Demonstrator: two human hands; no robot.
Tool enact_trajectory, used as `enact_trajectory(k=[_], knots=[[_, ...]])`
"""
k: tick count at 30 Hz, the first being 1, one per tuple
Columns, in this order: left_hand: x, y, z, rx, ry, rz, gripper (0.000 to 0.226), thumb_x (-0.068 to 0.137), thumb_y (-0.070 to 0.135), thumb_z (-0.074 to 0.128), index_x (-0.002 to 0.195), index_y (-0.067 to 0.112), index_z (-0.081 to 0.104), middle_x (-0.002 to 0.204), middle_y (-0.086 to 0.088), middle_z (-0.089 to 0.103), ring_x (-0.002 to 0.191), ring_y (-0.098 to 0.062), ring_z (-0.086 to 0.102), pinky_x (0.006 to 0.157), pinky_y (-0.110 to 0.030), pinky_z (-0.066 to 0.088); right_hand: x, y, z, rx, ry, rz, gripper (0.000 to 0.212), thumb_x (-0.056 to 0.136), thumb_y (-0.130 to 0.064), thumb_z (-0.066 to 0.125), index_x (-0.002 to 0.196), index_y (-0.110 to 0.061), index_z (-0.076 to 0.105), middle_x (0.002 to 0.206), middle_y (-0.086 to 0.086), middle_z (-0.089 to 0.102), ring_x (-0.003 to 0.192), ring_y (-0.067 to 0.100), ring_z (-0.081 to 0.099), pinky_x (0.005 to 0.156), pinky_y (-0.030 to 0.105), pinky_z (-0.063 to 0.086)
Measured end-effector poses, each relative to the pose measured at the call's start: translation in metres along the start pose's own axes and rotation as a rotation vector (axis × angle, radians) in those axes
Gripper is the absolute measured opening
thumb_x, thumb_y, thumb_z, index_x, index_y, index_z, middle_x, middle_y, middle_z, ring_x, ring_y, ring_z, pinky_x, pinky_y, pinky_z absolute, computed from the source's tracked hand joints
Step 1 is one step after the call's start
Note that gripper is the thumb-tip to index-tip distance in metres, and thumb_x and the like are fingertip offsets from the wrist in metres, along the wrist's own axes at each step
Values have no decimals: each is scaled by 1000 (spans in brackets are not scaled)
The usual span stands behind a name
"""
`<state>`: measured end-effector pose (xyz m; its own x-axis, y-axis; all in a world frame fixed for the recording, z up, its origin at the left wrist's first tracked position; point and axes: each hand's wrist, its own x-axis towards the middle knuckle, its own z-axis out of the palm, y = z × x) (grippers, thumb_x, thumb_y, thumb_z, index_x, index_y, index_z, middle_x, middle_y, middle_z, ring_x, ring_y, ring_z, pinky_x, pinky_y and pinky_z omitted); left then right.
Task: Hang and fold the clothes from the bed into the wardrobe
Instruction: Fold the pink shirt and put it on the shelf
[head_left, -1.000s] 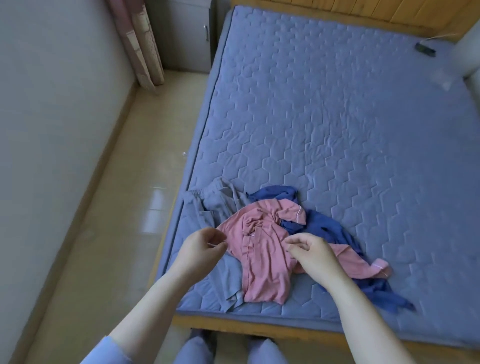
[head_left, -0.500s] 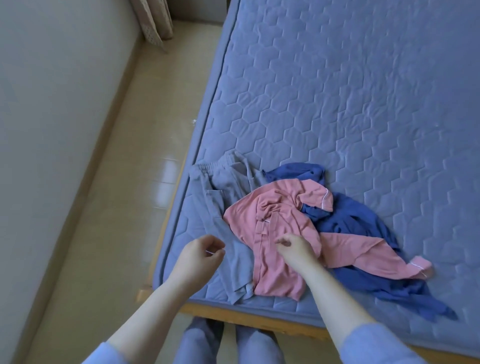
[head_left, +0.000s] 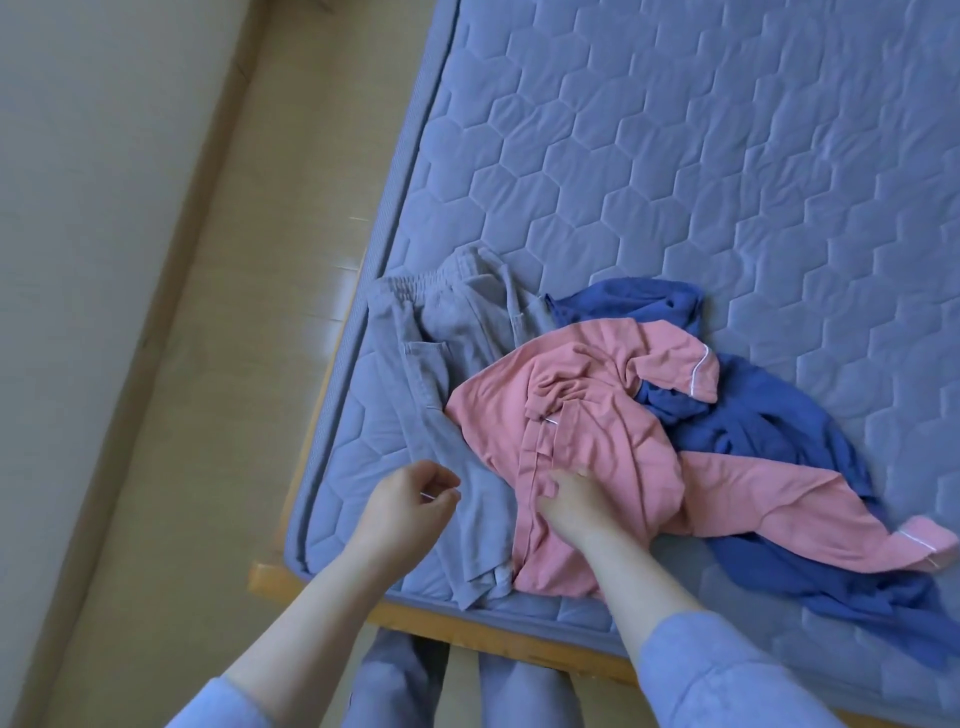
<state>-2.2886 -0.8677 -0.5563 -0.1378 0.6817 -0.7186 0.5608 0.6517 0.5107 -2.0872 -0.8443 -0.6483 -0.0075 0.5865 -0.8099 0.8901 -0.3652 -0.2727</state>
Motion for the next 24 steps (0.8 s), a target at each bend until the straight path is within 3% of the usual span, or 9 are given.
enact_trajectory(k=[3, 5, 7, 9, 12, 15, 17, 20, 24], knots=[[6, 4, 2, -5, 4, -8, 13, 89, 15, 56, 95, 21, 66, 93, 7, 69, 88, -10, 65, 78, -30, 53, 3, 1, 8, -38, 27, 22, 35, 90, -23, 55, 123, -13, 60, 135, 13, 46, 119, 30, 54, 94, 28, 42], [7, 8, 2, -1, 12, -4, 13, 89, 14, 57, 93, 22, 66, 92, 7, 70, 87, -11, 66, 77, -31, 53, -1, 0, 8, 21, 110, 39, 26, 87, -18, 57, 108, -6, 64, 121, 14, 55, 109, 31, 57, 84, 29, 43], [5, 13, 1, -8, 10, -1, 13, 89, 14, 57, 92, 23, 65, 92, 6, 70, 87, -10, 65, 76, -31, 53, -11, 0, 4, 226, 269, 71, 12, 82, -12, 60, 89, -9, 69, 96, 12, 65, 92, 29, 60, 74, 28, 43], [1, 19, 0, -13, 1, 5, 14, 90, 13, 56, 93, 23, 65, 93, 5, 70, 87, -11, 65, 77, -32, 55, -23, 2, -8, 469, 393, 131, 13, 81, -9, 66, 86, -14, 77, 88, 0, 74, 90, 21, 66, 73, 24, 45], [-8, 30, -6, -18, -8, 17, 15, 90, 14, 55, 98, 21, 66, 94, 6, 69, 88, -10, 65, 76, -31, 54, -39, 5, -34, 828, 344, 181, 14, 77, -5, 74, 76, -20, 74, 67, -11, 71, 75, 13, 64, 68, 22, 44], [-21, 46, -15, -22, 9, 46, 16, 90, 13, 54, 97, 18, 67, 94, 5, 70, 88, -11, 65, 78, -32, 54, -59, 4, -67, 1246, 202, 208, 23, 81, 6, 68, 97, -11, 70, 80, 6, 71, 75, 18, 61, 70, 28, 47], [-32, 57, -24, -36, 20, 71, 16, 89, 11, 54, 94, 19, 67, 93, 5, 71, 87, -11, 66, 80, -34, 55, -78, 2, -92, 1466, 114, 160, 21, 85, 9, 62, 98, -7, 68, 83, 10, 72, 75, 18, 64, 69, 26, 49], [-51, 73, -38, -46, 34, 114, 14, 88, 11, 56, 92, 19, 67, 91, 4, 71, 86, -12, 66, 74, -30, 52, -113, -5, -130, 1504, 75, 70, 17, 91, 6, 54, 100, -4, 65, 79, 10, 72, 69, 14, 66, 65, 25, 50], [-84, 91, -62, -52, 64, 164, 13, 88, 13, 57, 89, 21, 68, 86, 6, 71, 79, -10, 64, 62, -19, 45, -169, -32, -172, 1278, 61, -156, 27, 95, 5, 47, 88, -6, 71, 84, 11, 68, 69, 13, 64, 65, 22, 53]])
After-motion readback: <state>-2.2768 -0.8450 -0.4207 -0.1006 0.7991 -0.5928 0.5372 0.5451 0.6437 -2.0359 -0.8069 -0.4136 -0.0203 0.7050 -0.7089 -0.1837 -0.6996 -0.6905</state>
